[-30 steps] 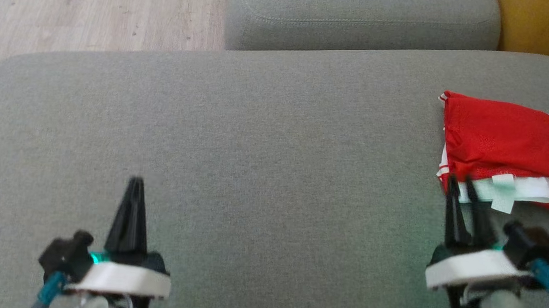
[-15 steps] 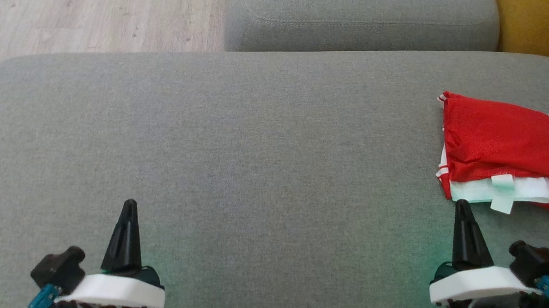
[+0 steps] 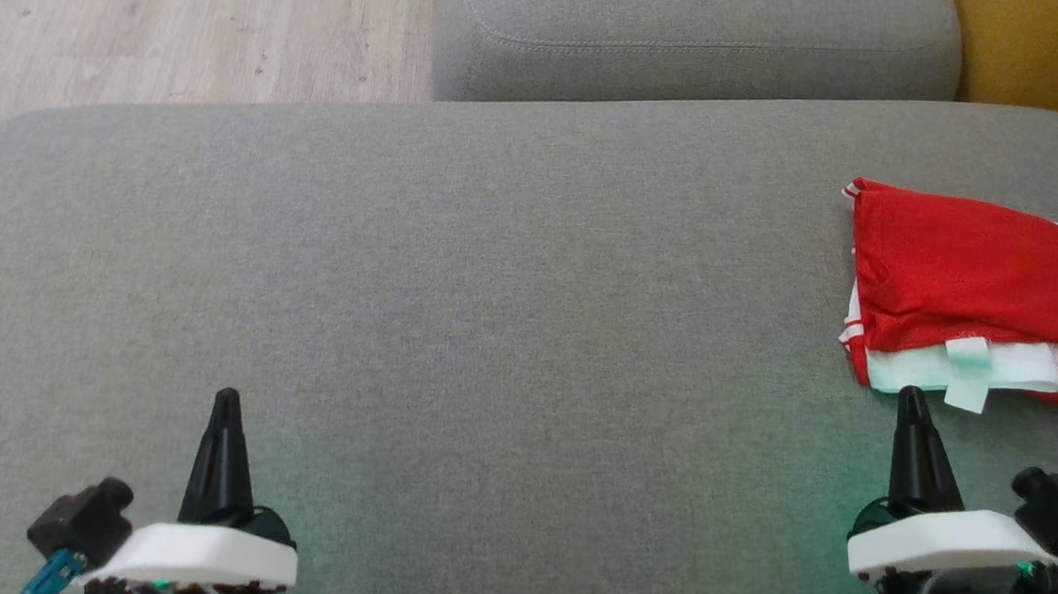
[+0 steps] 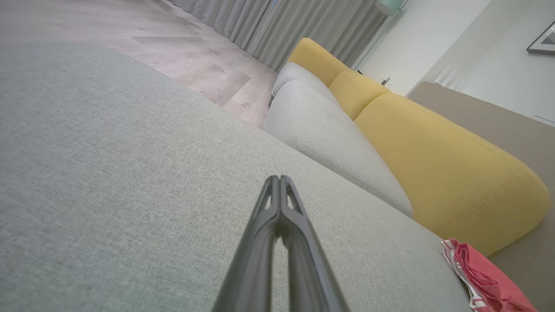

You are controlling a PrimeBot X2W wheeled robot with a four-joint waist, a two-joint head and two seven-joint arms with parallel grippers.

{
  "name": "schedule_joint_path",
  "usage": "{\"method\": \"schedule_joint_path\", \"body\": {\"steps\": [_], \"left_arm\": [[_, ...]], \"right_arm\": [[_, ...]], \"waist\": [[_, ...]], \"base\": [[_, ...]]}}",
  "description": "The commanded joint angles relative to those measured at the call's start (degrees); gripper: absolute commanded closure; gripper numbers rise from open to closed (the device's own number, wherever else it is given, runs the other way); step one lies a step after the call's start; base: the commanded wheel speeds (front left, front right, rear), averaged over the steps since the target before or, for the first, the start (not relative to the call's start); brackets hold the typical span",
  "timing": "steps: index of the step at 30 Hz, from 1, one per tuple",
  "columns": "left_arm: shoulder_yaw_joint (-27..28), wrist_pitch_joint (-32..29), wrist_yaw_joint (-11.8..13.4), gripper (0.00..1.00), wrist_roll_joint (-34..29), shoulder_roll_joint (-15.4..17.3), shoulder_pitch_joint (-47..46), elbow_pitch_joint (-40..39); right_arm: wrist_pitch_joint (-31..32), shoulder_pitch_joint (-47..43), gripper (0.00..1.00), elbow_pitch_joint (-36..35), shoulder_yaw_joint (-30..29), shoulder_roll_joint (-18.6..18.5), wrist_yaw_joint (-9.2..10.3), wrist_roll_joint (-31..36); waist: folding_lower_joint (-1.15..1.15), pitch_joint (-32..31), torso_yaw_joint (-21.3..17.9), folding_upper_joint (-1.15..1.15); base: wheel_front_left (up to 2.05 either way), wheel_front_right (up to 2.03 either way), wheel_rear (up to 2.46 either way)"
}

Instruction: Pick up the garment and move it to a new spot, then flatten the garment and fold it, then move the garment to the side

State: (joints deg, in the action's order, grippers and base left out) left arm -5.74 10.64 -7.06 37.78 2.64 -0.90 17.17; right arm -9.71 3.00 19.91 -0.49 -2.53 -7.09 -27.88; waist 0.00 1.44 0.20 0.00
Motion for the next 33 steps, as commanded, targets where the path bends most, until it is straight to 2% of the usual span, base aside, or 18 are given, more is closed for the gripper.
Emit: {"method": "schedule_joint_path", "body": {"steps": [1,33], "left_arm": [[0.9,-0.3,-0.1,1.0,1.2,0.5,-2.8,-2.0],[4.1,-5.4,-0.2,1.0,19.3,0.8,-3.6,-2.4]], "right_arm": [[0.4,2.8,1.0,-2.2,-0.2,-0.1,-0.1,-1.5],[5.6,2.9,1.0,-3.4,-2.1,-0.2,-0.2,-22.3]], "waist": [[0.0,0.0,0.0,0.0],[0.0,-0.4,-0.1,0.0]], "base": [[0.0,0.0,0.0],[0.0,0.0,0.0]]}}
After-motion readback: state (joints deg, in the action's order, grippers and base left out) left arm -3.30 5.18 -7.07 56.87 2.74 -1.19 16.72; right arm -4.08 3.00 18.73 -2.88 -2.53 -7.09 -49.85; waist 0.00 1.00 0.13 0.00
